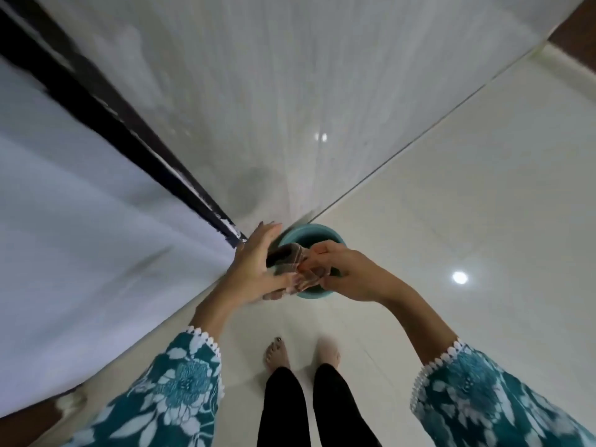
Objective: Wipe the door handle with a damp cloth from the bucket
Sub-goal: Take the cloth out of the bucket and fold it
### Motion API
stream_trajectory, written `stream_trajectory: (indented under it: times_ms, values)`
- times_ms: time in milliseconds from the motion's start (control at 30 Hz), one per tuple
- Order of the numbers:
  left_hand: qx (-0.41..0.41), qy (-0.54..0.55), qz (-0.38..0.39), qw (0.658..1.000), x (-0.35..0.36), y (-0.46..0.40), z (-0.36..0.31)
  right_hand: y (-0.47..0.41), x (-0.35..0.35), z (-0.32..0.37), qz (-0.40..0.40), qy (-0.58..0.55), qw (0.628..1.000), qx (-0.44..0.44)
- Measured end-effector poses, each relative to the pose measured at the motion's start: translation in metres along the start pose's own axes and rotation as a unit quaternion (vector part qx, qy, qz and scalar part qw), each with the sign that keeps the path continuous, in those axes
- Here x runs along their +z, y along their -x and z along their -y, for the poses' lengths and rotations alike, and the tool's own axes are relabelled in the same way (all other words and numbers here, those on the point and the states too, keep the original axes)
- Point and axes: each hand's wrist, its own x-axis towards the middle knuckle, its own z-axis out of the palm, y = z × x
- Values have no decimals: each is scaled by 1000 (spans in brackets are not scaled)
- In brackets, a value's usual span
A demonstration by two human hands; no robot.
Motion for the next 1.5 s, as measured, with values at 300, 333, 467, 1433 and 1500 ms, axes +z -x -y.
stream_trajectory:
  times_ms: [300, 333, 467, 1433, 1500]
  values:
    - [-146, 317, -162, 923, -46, 107, -48, 37, -11, 105, -218, -46, 974, -49]
    - [-155, 367, -191, 897, -51, 123, -47, 36, -2, 115, -261, -27, 963, -65]
    - [-148, 478, -298, 813, -75, 188, -37, 26, 42, 172, -235, 61, 943, -228]
    - [-71, 424, -447, 784, -229, 554, 139, -16, 330, 507, -30, -37, 937, -347]
    - [-76, 417, -435, 795, -243, 560, 142, -30, 317, 527, -8, -71, 949, -307]
